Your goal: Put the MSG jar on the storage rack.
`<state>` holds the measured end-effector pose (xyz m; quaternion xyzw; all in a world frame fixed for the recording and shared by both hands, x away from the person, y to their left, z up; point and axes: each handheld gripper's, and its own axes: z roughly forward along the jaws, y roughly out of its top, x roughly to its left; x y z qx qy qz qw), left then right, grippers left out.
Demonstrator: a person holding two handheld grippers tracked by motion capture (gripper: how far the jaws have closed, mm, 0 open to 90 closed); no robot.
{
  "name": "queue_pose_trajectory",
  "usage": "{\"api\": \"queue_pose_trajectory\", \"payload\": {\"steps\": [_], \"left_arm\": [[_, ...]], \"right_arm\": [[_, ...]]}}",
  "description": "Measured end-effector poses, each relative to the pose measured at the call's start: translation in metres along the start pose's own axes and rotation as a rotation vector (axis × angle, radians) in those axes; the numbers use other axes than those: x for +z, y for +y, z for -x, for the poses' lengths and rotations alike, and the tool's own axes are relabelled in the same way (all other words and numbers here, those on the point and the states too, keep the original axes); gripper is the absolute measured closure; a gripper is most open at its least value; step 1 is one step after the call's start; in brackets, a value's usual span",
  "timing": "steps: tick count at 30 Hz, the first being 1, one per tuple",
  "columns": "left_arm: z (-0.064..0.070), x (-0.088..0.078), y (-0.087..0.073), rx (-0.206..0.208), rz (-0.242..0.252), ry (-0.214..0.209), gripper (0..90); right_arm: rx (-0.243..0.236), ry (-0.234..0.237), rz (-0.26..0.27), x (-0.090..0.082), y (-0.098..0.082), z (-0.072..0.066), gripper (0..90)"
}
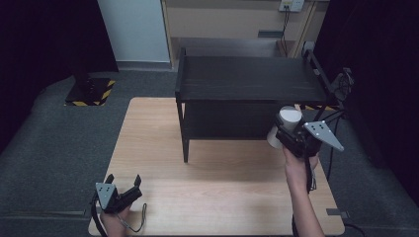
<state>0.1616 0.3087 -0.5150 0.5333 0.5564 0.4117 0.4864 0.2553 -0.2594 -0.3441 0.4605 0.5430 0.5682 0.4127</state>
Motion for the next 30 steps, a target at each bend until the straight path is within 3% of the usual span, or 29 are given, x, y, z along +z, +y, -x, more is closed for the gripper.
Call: {"api": "queue_pose_trajectory", "payload": {"steps": [8, 19, 30], "left_arm": [[0.000, 0.001, 0.001, -0.005, -0.006, 0.000, 1.1], [0.001, 0.003, 0.002, 0.016, -0.014, -0.006, 1.1], [0.001, 0.003, 0.002, 0.019, -0.016, -0.010, 1.1]], "right_arm": [[0.008, -0.024, 0.055, 0.028, -0.009, 0.001, 33.4], [0.002, -0.076, 0.043, 0.062, -0.012, -0.004, 33.4], [-0.037, -0.060, 0.054, 0.070, -0.015, -0.003, 33.3]]}}
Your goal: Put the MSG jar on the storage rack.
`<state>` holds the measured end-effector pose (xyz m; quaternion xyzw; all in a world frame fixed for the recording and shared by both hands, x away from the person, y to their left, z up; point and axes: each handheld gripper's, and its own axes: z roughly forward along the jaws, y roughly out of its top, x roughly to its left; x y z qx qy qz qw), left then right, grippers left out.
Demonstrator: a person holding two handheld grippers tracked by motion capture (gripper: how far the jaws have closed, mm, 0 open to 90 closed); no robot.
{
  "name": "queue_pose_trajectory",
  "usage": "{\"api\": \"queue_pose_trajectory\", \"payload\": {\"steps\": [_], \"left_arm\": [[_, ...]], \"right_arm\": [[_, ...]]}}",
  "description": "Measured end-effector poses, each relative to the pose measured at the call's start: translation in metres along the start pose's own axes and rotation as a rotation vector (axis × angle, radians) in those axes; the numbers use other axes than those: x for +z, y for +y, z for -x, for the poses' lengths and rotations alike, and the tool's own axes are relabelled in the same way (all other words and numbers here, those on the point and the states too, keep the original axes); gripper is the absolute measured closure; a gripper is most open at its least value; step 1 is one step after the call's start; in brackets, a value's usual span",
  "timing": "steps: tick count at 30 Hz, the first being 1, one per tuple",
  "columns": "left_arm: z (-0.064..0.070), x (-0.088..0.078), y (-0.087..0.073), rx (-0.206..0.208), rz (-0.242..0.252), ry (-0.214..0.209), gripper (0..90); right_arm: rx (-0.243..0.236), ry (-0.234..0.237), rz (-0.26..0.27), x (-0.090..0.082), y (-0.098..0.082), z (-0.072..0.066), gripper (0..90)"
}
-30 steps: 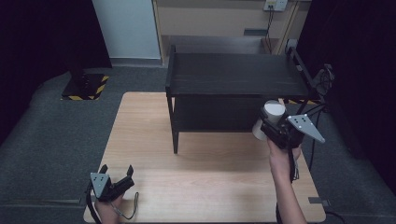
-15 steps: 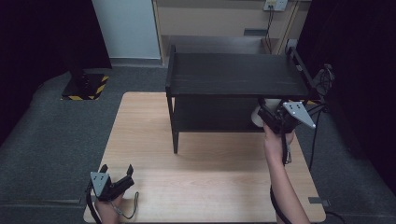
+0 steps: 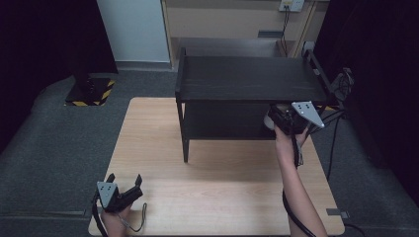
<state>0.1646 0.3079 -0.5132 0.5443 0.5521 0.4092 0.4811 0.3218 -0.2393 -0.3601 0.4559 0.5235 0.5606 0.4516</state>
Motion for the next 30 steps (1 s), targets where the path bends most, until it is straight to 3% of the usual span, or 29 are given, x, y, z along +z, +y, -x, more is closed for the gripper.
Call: {"api": "queue_pose_trajectory", "payload": {"steps": [6, 17, 23, 24, 30], "left_arm": [[0.001, 0.000, 0.000, 0.002, -0.001, 0.002, 1.2], [0.002, 0.001, 0.001, 0.014, -0.013, 0.004, 1.2], [0.003, 0.001, 0.001, 0.020, -0.014, 0.005, 1.2], [0.003, 0.001, 0.001, 0.023, -0.014, 0.003, 1.2], [0.003, 0.000, 0.001, 0.026, -0.013, 0.001, 1.2]], "right_arm": [[-0.003, 0.011, 0.003, 0.001, -0.001, 0.003, 32.2], [0.023, 0.015, -0.005, -0.005, -0.004, 0.002, 9.1], [-0.010, 0.019, 0.027, -0.026, -0.015, -0.001, 0.6], [-0.017, 0.022, 0.031, -0.035, -0.019, 0.000, 0.5], [-0.005, 0.013, 0.035, -0.065, -0.035, 0.005, 0.5]]}}
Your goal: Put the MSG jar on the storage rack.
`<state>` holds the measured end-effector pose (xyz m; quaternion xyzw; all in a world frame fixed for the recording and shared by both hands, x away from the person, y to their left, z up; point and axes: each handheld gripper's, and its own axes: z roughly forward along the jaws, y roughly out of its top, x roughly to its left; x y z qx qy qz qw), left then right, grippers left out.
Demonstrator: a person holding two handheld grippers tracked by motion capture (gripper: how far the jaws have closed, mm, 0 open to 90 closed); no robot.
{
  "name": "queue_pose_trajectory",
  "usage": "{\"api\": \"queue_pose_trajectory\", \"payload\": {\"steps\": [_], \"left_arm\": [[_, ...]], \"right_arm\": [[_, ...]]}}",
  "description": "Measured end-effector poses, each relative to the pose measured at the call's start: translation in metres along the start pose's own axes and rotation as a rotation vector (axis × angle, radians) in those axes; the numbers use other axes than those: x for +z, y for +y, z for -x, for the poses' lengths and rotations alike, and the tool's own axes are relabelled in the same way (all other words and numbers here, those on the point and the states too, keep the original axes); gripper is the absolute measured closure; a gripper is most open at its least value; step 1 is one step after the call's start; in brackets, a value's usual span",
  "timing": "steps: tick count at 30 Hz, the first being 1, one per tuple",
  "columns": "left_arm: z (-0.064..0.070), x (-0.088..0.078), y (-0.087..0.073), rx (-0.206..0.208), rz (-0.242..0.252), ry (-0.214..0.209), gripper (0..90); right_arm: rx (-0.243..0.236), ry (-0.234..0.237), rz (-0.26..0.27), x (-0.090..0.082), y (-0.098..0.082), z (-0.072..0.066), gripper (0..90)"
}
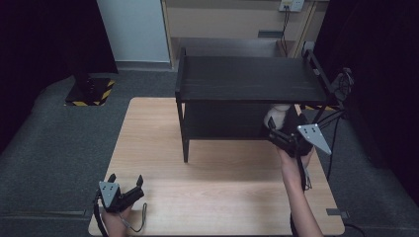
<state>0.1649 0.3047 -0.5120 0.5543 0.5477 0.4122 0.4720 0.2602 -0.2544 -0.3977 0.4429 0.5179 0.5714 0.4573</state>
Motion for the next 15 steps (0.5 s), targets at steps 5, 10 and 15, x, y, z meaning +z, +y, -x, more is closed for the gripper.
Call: {"api": "queue_pose_trajectory", "payload": {"steps": [5, 10, 15], "left_arm": [[0.000, 0.000, 0.000, 0.008, -0.004, -0.002, 1.2], [0.001, 0.000, 0.001, 0.010, -0.006, -0.004, 1.2], [0.001, 0.000, 0.001, 0.013, -0.007, -0.003, 1.2]], "right_arm": [[-0.027, -0.032, -0.026, -0.030, -0.021, 0.008, 0.5], [-0.046, -0.083, -0.062, -0.061, -0.048, 0.018, 0.5], [-0.035, -0.108, -0.112, -0.086, -0.071, 0.029, 0.5]]}}
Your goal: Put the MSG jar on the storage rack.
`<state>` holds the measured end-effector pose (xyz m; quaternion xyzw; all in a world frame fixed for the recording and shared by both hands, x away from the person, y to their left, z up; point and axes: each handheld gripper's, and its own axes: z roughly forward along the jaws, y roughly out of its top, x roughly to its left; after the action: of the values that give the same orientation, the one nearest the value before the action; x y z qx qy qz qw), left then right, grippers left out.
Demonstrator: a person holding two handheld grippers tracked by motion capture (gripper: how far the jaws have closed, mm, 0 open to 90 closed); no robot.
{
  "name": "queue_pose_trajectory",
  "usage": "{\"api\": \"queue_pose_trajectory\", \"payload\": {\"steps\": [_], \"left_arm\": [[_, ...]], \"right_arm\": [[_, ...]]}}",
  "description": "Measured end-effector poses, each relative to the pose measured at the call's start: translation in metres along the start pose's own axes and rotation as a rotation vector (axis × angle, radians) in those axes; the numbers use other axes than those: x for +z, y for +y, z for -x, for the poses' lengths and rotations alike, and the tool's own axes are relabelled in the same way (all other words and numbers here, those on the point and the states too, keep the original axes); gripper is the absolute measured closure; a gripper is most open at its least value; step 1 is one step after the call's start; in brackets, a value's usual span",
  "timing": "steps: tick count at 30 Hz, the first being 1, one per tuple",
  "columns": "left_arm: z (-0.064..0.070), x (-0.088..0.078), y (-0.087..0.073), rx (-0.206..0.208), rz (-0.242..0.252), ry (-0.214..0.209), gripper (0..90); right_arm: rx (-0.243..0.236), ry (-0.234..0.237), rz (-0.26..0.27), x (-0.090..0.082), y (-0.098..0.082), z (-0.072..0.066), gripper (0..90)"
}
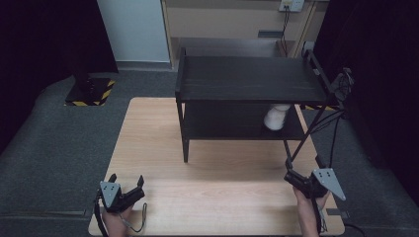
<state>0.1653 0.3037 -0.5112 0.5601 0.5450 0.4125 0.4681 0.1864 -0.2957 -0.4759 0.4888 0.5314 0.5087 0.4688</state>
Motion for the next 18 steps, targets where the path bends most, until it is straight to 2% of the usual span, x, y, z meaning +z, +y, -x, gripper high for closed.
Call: {"api": "queue_pose_trajectory", "payload": {"steps": [2, 3, 9, 11, 14, 18], "left_arm": [[0.000, 0.000, 0.000, 0.000, 0.001, 0.002, 1.1], [0.000, 0.000, 0.000, -0.001, 0.002, 0.002, 1.1], [0.001, 0.001, 0.001, 0.012, -0.009, -0.002, 1.1], [0.002, 0.001, 0.001, 0.015, -0.011, 0.000, 1.1], [0.004, 0.001, 0.002, 0.014, -0.017, 0.010, 0.9], [0.005, 0.002, 0.003, 0.022, -0.022, 0.014, 0.9]], "right_arm": [[0.017, 0.002, -0.025, -0.008, -0.009, 0.004, 0.5], [0.032, -0.006, -0.039, -0.016, -0.020, 0.006, 0.5], [0.034, -0.031, -0.082, -0.027, -0.041, 0.007, 0.5], [0.034, -0.032, -0.079, -0.029, -0.047, 0.008, 0.5], [0.059, -0.005, -0.052, -0.033, -0.056, 0.013, 0.5], [0.062, -0.010, -0.027, -0.037, -0.060, 0.010, 0.5]]}}
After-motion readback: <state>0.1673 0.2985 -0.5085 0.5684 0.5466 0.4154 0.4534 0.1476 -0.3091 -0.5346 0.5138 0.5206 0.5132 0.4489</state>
